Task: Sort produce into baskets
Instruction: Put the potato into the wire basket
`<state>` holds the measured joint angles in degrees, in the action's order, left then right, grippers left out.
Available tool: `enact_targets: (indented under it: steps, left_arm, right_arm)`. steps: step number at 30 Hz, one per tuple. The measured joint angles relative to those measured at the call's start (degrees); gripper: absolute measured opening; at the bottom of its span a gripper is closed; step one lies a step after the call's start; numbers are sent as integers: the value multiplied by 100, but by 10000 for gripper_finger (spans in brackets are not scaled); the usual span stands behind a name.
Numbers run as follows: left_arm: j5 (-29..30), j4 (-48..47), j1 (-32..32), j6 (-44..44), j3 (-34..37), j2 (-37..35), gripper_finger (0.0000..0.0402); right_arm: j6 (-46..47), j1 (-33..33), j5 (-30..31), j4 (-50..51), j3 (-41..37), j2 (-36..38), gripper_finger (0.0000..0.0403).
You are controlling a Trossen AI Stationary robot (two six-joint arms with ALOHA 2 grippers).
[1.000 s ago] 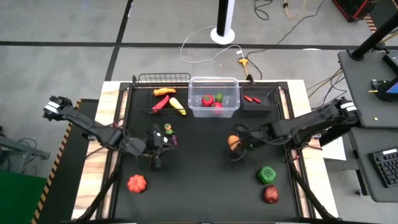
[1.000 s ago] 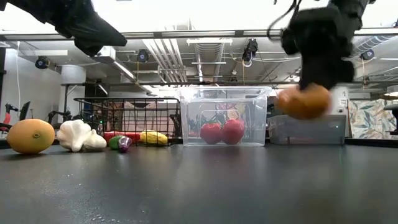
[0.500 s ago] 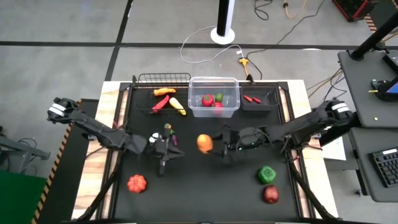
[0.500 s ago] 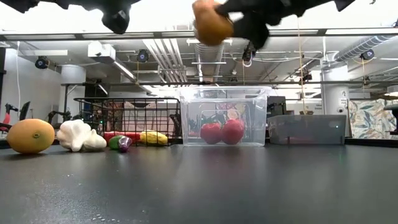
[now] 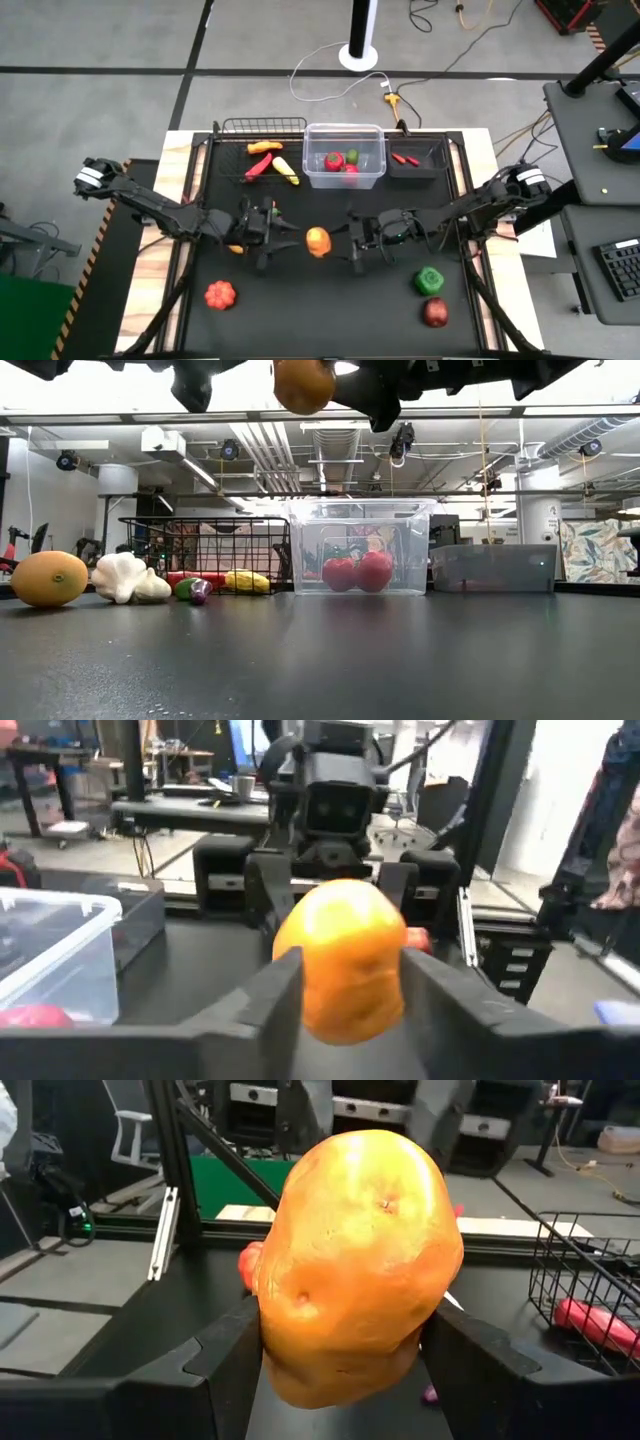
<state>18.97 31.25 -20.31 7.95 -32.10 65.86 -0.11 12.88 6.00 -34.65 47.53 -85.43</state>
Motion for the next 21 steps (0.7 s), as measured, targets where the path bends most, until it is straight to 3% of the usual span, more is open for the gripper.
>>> enact_targets:
  steps: [6, 10, 12, 21]
  left_arm:
    - [863, 185, 23, 142, 0, 298, 275]
    - [330, 918, 13, -434, 0, 611, 327]
    - [105, 1348, 9, -559, 0, 788, 340]
    - [145, 2529, 143, -576, -2, 1627, 341]
  right_arm:
    - [-103, 0, 0, 1, 0, 2, 232]
    - [-101, -2, -2, 41, 0, 2, 232]
    - [-101, -4, -2, 63, 0, 2, 232]
    - [-92, -4, 0, 96, 4, 2, 232]
